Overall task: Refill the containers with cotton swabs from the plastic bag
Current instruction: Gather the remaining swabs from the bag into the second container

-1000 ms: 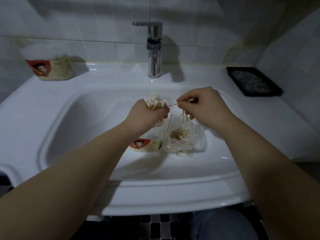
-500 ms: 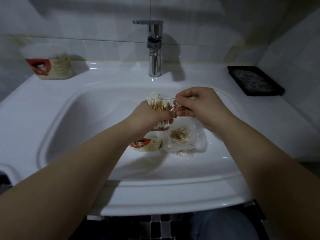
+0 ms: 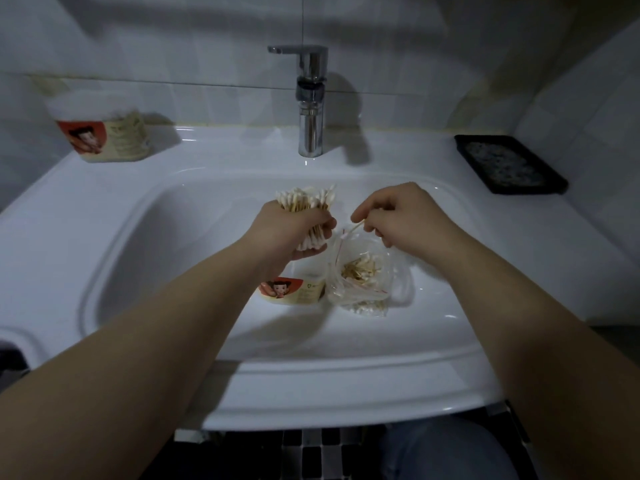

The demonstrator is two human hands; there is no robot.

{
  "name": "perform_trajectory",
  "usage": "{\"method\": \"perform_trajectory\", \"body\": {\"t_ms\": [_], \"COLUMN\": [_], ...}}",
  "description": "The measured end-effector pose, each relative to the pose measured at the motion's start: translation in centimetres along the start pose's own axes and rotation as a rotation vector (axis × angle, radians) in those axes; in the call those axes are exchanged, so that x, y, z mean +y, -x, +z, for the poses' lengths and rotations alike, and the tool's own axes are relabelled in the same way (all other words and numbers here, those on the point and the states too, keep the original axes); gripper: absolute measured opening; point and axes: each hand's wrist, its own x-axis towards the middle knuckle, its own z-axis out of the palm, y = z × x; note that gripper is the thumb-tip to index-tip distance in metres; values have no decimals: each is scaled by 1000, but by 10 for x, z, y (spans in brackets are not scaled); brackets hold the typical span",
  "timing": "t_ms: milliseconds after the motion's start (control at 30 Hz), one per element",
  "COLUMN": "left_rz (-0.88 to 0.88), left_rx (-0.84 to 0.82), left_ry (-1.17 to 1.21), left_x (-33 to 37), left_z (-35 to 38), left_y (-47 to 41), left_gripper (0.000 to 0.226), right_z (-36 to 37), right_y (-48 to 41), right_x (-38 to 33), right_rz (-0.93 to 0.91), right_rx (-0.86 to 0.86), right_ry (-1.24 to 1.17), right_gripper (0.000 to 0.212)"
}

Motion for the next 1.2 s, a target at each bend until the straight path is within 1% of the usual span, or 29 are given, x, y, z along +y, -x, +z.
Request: {"method": "perform_trajectory", "body": {"t_ms": [100, 200, 267, 333, 467, 533, 633, 700, 733, 800, 833, 867, 900, 933, 1000, 1067, 1133, 1200], "left_rz": [-12, -23, -36, -48, -47, -37, -34, -45, -52, -74, -91, -115, -137, -153, -173, -196, -220, -230], "left_rx": [-116, -276, -286, -258, -295, -304, -327, -315, -311, -337, -354, -364, -370, -372, -374, -376, -388, -388], "left_ry": [-26, -58, -75, -78, -15, -5, 16, 53, 69, 104, 130, 166, 206, 241, 286, 280, 244, 234], "left_x": [-2, -3, -3, -3, -3, -4, -4, -4, -4, -1, 0, 1, 2, 4, 4, 5, 5, 6], "left_z": [0, 2, 5, 6, 4, 2, 0, 0, 0, 0, 1, 1, 1, 1, 1, 0, -1, -1], "left_y": [2, 6, 7, 6, 5, 4, 4, 4, 4, 4, 4, 5, 5, 5, 5, 5, 7, 8], "left_gripper": [17, 14, 12, 14, 9, 8, 11, 16, 16, 17, 22, 22, 19, 16, 17, 14, 12, 14], "right_z": [3, 5, 6, 6, 12, 14, 13, 13, 13, 15, 18, 22, 25, 27, 27, 25, 24, 24], "right_y": [2, 1, 0, 0, -2, 0, 5, 7, 8, 8, 8, 8, 8, 7, 6, 6, 7, 8], "right_x": [-1, 0, 2, 3, 6, 5, 0, -1, 0, 1, 0, -1, -2, -3, -7, -9, -10, -8], "right_rz": [-27, -54, -76, -112, -172, -188, -229, -228, -232, -243, -254, -270, -297, -329, -382, -425, -436, -408], "right_rx": [-54, -45, -20, 7, 36, 6, -88, -150, -185, -248, -257, -244, -210, -162, -77, -26, -22, -71], "right_ry": [-78, -93, -108, -113, -181, -111, 74, 83, 83, 141, 181, 212, 234, 261, 334, 385, 391, 356], "right_gripper": [29, 22, 18, 21, 38, 43, 52, 62, 70, 95, 108, 116, 119, 117, 107, 96, 91, 94]}}
